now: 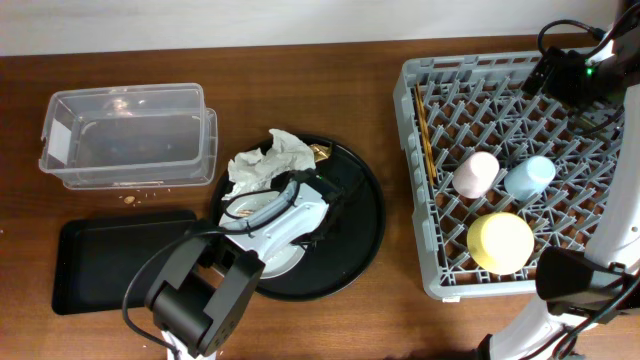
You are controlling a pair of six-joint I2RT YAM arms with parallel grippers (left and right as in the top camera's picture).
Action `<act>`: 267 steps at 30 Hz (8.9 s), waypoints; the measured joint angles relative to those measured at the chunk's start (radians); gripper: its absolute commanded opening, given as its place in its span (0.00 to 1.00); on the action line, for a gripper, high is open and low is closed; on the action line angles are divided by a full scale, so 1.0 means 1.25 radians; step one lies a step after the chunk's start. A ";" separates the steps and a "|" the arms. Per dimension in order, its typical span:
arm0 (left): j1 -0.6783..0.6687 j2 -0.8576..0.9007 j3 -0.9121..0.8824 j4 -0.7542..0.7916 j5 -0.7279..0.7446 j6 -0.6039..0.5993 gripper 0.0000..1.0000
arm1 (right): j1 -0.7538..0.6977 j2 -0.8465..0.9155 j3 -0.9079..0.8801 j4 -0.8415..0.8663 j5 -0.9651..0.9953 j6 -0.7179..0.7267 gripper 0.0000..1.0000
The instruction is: Sort waste into correct bins and load items into the dishwasher rack
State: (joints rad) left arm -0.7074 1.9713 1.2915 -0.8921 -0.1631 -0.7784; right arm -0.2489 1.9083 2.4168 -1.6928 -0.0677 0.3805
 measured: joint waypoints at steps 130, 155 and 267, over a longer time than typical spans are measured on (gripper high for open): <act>1.170 -0.261 0.094 -0.632 1.048 0.840 0.01 | 0.000 0.000 0.000 0.000 0.000 0.000 0.99; -0.087 -0.139 0.093 -0.085 0.114 0.019 0.01 | 0.000 0.000 0.000 0.000 0.000 0.000 0.99; 0.292 -0.193 0.041 0.052 0.102 0.294 0.57 | 0.000 0.000 0.000 0.000 0.000 0.000 0.99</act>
State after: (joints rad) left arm -0.3424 1.7302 1.3430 -0.8272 -0.0357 -0.4103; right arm -0.2489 1.9083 2.4168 -1.6924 -0.0677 0.3805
